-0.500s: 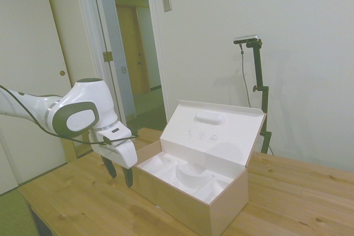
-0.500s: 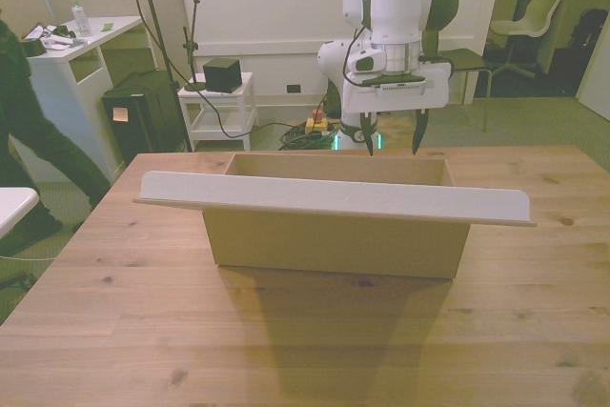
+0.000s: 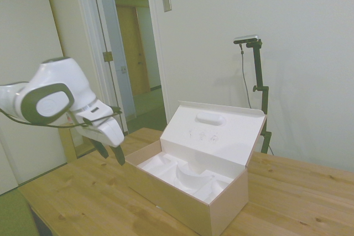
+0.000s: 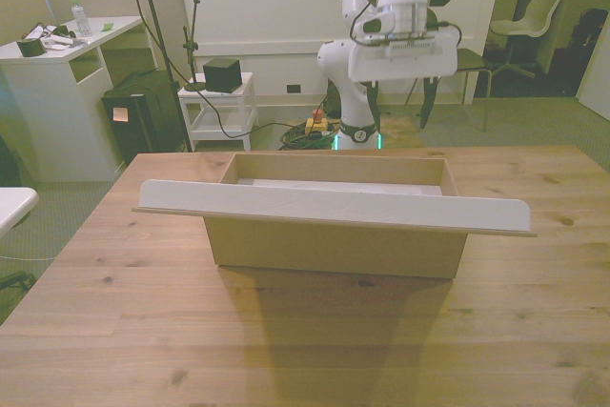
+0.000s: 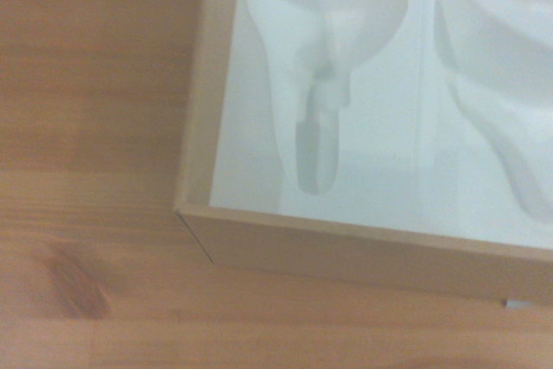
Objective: Close the box
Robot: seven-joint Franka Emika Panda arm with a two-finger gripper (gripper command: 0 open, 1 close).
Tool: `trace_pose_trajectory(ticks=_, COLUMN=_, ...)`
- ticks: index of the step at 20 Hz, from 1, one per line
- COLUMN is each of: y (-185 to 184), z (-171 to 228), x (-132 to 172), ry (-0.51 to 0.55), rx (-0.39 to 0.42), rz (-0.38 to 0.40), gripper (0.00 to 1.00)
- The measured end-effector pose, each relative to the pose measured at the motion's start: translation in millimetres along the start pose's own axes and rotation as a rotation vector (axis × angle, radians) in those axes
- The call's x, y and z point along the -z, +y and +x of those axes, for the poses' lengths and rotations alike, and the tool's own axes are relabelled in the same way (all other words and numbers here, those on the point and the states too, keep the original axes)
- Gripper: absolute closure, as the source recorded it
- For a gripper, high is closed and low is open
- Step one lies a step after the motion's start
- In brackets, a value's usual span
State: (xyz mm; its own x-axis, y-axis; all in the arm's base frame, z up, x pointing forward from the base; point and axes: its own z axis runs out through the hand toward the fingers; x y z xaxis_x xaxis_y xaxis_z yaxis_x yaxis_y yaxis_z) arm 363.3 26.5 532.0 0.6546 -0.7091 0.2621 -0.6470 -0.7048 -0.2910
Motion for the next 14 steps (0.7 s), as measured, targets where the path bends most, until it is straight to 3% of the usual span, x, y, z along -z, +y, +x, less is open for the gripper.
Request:
trace_pose_trajectory(ticks=6, y=0.4, z=34.9, x=80.7, ry=0.219, rx=0.028, rz=0.216, gripper=0.00)
trace_pose_trajectory(ticks=14, y=-76.7, z=118.7, x=100.3, ry=0.282, rx=0.038, rz=0.263, gripper=0.00)
